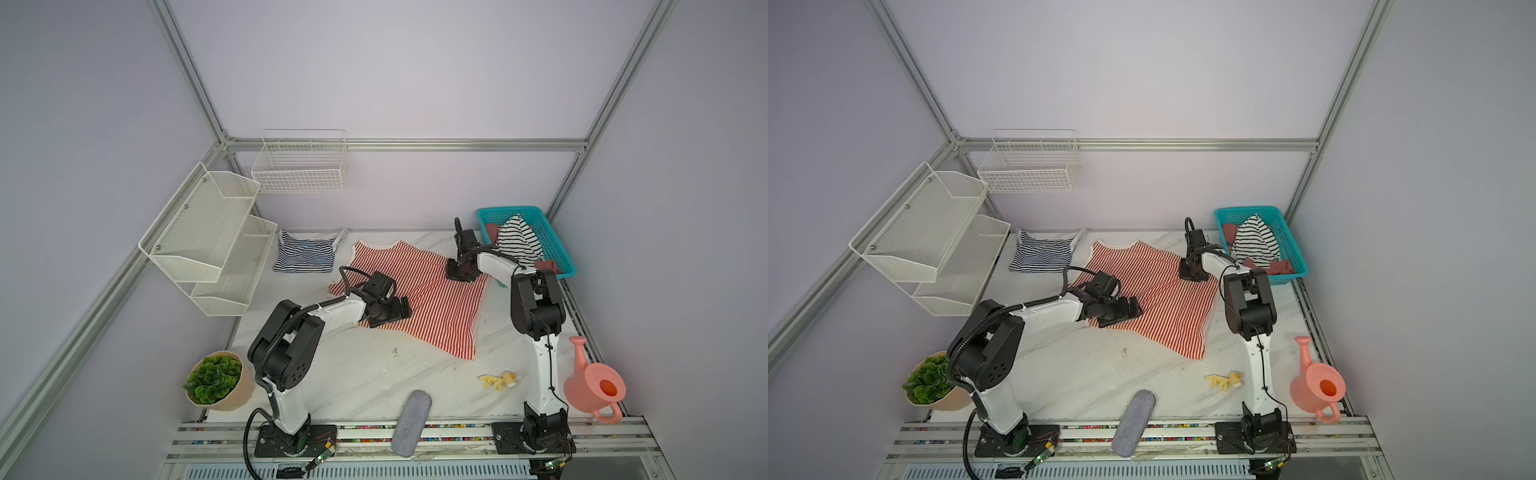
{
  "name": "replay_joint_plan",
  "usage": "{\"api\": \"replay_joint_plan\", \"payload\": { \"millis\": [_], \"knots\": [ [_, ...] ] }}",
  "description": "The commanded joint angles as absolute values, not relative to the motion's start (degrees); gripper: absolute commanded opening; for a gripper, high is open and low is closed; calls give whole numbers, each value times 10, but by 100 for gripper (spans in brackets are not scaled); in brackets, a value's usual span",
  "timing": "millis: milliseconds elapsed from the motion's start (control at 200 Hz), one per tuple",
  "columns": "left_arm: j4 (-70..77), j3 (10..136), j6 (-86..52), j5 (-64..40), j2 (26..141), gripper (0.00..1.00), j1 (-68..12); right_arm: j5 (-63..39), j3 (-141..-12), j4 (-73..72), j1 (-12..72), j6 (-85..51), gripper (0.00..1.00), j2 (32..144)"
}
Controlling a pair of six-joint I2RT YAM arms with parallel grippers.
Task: Fold and stack tank tops
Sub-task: Rotate the tank top at the center of the table.
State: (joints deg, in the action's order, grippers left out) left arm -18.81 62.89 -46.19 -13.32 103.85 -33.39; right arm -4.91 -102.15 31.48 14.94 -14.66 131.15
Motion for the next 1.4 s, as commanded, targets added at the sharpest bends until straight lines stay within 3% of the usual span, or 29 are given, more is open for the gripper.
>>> {"api": "replay_joint_plan", "payload": {
  "millis": [0,255,450,635,950,1050,1260,1395],
  "knots": [
    [-253,583,-516,-155,1059,100,-357,-11,-1034,432,139,-111,11,1407],
    [-270,597,-534,-149,995,100,-375,-82,-1112,442,136,-48,19,1458],
    [-321,631,-530,-82,920,100,-379,-103,-1143,462,137,-8,27,1448],
    [-371,701,-478,-7,917,100,-352,-107,-1069,434,136,-15,40,1325],
    [-387,834,-401,4,1046,96,-258,-104,-816,361,137,-65,35,1089],
    [-392,884,-380,2,1095,89,-248,-119,-751,340,138,-90,34,1037],
    [-425,961,-364,-5,1187,50,-234,-136,-661,317,141,-127,29,974],
    [-425,948,-370,2,1202,32,-227,-138,-624,312,142,-134,20,968]
  ]
}}
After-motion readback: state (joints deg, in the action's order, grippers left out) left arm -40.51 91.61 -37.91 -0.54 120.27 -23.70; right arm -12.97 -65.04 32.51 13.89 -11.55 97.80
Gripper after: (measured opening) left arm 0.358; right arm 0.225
